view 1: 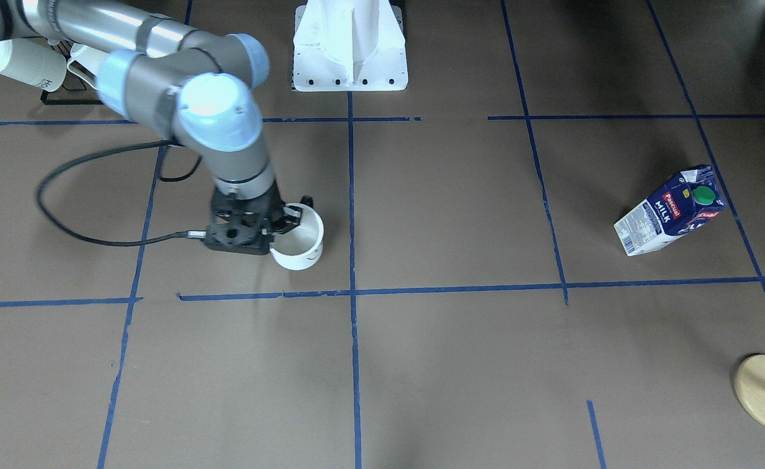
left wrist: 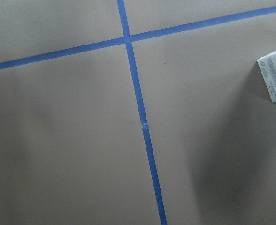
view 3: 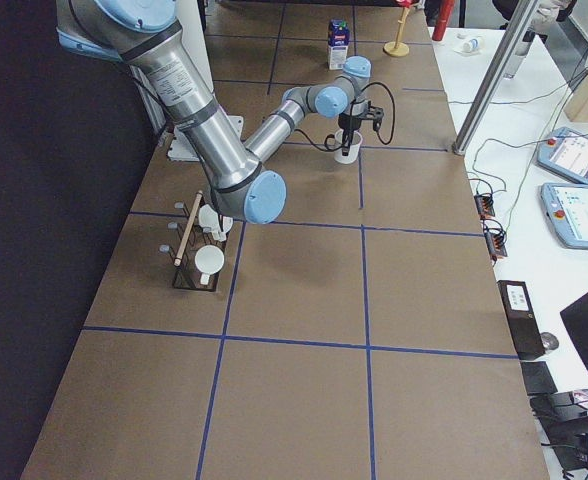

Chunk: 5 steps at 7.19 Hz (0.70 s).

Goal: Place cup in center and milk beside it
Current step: 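Carry the white mug with the right gripper to the table's center square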

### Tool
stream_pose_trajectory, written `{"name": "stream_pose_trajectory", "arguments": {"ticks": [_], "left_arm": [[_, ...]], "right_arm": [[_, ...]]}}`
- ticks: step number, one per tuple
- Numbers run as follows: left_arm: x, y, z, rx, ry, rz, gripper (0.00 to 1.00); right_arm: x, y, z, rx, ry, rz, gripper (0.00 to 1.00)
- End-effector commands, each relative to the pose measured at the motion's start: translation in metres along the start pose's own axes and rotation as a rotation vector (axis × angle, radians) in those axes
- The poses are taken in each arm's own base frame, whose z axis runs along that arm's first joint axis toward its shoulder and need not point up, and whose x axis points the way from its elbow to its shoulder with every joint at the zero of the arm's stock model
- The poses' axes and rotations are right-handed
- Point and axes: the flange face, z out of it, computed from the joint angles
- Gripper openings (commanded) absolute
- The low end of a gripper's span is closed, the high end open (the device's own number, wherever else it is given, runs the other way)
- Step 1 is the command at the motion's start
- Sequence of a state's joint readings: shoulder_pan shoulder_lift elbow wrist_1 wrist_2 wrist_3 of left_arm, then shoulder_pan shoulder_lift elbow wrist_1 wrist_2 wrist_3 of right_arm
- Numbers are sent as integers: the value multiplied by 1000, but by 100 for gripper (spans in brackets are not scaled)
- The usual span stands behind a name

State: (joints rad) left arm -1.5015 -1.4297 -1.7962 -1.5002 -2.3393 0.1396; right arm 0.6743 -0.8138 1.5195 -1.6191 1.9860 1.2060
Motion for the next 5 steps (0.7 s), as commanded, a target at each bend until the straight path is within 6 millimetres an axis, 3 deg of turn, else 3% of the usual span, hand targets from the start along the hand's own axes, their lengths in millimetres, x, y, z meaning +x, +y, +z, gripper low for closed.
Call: {"name": "stream_pose_trajectory", "arguments": {"ticks": [1,4,5], "left_arm": [[0,0,0,-3,0,-3,100],[0,0,1,-5,1,-3,100],[0,0,1,-5,1,-3,100]], "right_arm": [[-26,7,42,20,-30,16,0],[-31,10,41,24,-41,8,2],[-32,10,41,26,-41,-5,78]]}}
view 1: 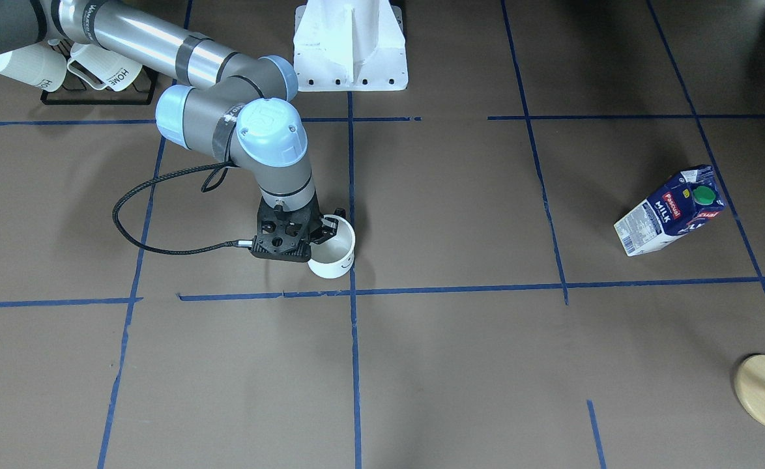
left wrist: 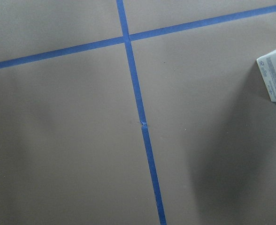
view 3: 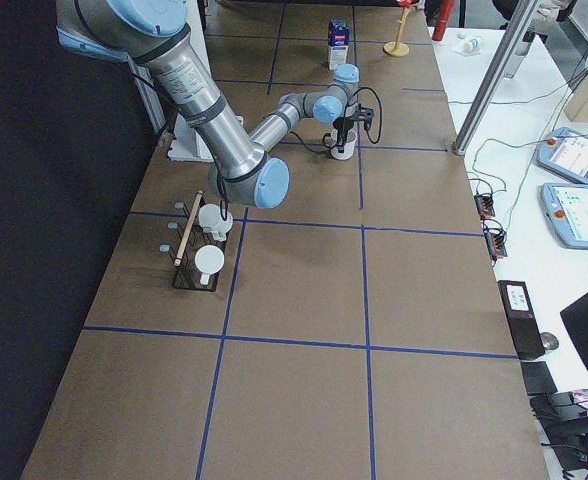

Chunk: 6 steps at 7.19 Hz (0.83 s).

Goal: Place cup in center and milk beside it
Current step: 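Carry the white mug with the right gripper to the table's center square, then open the right gripper and lift it off the mug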

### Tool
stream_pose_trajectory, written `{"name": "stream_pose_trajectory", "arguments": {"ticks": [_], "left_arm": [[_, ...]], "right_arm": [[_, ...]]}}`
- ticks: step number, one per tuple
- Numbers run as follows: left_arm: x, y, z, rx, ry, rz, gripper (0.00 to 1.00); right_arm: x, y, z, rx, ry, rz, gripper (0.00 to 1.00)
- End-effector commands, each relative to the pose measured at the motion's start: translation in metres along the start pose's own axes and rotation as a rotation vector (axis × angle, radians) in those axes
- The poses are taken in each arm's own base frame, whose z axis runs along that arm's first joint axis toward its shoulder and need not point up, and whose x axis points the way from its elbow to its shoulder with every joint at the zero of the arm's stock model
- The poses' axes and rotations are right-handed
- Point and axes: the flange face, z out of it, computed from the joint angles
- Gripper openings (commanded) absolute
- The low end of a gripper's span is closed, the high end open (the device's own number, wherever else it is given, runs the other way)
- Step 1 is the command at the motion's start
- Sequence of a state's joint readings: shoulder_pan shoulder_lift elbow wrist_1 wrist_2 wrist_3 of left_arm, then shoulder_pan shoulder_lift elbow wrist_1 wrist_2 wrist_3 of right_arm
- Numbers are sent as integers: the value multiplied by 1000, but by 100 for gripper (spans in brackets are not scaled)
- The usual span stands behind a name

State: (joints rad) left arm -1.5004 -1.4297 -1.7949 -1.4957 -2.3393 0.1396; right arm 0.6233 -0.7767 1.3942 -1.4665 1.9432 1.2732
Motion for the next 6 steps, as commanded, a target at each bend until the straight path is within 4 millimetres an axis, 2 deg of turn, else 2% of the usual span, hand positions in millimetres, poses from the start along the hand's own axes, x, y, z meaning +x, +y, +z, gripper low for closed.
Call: {"name": "stream_pose_trajectory", "arguments": {"ticks": [1,2,4,5,6], "left_arm": [[0,0,0,0,0,0,100],[0,0,0,1,0,1,100],[2,-1,-2,8,-3,8,100],[1,-3,1,2,-11,9,100],[9,-20,-9,29,-13,29,100]], "right_arm": [[-3,2,-6,-5,-14,-18,100],[-4,-2,-16,2,-27,-18,100],[10,-34,-69,-12,-78,-8,100],[25,-50,-93,-18,-53,-40,100],[54,-76,-122,-34,-28,-75,100]]}}
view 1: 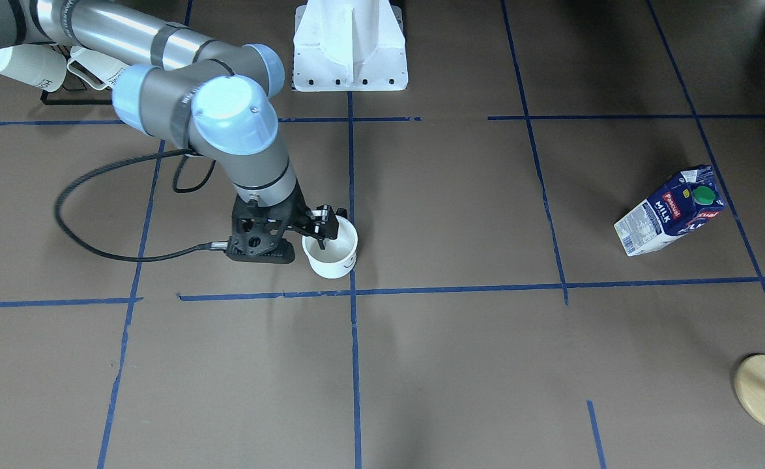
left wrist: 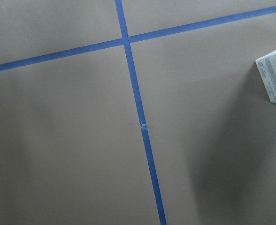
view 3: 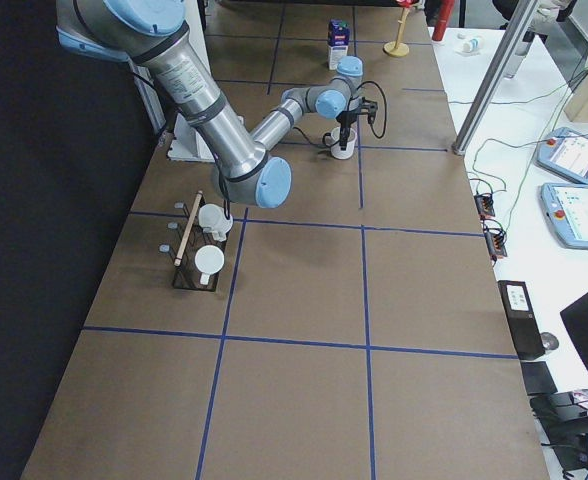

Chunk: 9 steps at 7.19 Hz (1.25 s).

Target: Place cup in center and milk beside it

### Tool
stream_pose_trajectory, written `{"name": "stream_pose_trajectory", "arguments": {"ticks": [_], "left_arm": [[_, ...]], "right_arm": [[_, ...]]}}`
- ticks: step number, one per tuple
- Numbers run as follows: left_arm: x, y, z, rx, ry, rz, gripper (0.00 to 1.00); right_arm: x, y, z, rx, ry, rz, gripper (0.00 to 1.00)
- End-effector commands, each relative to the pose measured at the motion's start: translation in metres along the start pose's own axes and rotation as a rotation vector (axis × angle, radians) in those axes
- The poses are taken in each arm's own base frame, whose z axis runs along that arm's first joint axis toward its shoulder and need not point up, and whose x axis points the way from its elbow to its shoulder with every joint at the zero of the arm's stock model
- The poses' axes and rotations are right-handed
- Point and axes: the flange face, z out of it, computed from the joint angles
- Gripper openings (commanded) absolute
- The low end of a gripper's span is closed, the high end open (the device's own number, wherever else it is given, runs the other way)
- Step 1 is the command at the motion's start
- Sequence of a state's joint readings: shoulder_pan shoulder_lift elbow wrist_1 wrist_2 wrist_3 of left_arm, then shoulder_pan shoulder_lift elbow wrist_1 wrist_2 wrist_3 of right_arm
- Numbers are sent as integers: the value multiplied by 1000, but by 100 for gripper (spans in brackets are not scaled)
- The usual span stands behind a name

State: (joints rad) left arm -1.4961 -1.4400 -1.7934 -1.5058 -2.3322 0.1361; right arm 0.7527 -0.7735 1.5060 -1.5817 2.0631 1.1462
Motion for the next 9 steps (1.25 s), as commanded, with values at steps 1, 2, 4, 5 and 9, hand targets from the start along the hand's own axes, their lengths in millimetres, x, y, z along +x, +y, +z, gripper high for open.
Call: {"name": "stream_pose_trajectory", "arguments": {"ticks": [1,2,4,5,9], "left_arm": [[16,-28,-19,46,-8,44,100],[24,-59,-31,69,-5,62,100],[25,-61,-31,54,14,46,100],[26,-62,-32,56,14,48,100],[47,-75,-54,110,9,66,100]], "right_arm": [[72,-52,-61,-29,35,-94,100],[140,-80,-78,-31,36,-137,100],[307,-95,-109,-20,55,-304,100],[383,-88,-113,-39,59,-344,100],[636,10,-125,-82,110,-360,100]]}}
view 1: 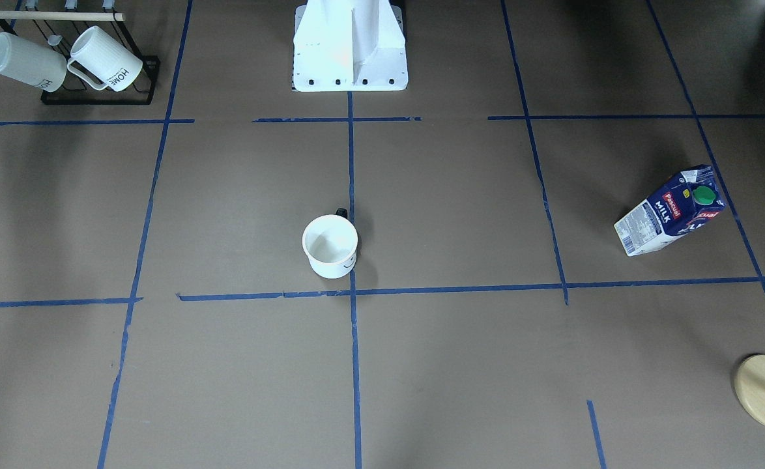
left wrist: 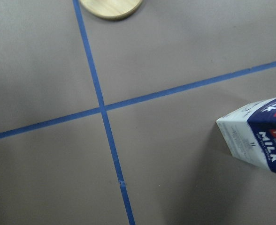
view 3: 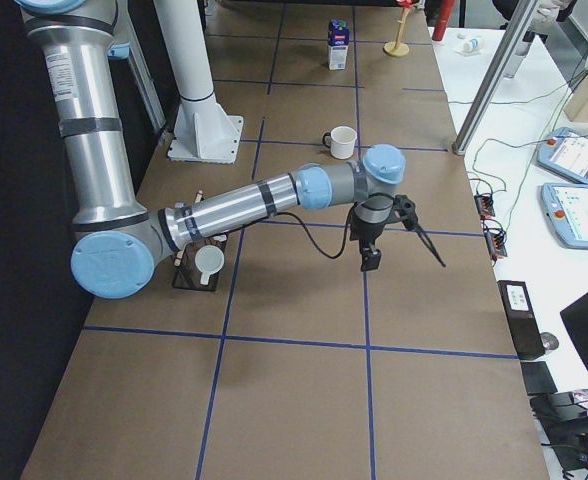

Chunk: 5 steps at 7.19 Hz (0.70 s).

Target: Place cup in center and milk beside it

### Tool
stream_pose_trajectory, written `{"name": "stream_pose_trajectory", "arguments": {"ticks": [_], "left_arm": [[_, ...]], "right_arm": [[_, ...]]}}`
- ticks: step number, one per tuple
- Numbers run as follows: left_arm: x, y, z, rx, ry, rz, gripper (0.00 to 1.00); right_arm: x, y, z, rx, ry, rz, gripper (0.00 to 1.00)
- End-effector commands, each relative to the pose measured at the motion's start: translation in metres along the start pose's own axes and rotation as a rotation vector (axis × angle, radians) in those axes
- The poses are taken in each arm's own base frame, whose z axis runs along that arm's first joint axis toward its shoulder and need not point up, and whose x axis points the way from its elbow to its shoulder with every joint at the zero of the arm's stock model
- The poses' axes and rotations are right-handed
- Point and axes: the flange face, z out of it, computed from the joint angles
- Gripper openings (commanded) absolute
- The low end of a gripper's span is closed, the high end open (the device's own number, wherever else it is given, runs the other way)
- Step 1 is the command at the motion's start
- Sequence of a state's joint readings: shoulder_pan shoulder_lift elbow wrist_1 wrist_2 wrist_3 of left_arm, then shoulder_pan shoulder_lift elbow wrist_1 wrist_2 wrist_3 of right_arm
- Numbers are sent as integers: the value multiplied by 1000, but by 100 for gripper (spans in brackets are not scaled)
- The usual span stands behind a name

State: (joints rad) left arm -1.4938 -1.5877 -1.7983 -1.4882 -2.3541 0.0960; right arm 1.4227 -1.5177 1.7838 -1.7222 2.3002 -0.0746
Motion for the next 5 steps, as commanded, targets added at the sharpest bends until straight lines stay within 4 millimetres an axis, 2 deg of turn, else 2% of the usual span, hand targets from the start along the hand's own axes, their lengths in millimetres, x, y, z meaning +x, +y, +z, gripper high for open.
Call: {"name": "stream_pose_trajectory", "arguments": {"ticks": [1,2,3,4,5], "left_arm": [[11,-16,-11,25,-1,-3,100],[18,-28,-20,43,-1,-52,100],[27,-42,-30,65,0,-86,100],[45,-53,-29,68,10,-174,100],[93,-60,-12,50,26,-191,100]], "right_arm": [[80,98,9,-19,7,46,100],[95,121,2,-4,9,82,100],[87,117,-8,15,17,102,100],[85,113,-10,21,16,119,100],[85,113,-9,20,14,119,100]]}}
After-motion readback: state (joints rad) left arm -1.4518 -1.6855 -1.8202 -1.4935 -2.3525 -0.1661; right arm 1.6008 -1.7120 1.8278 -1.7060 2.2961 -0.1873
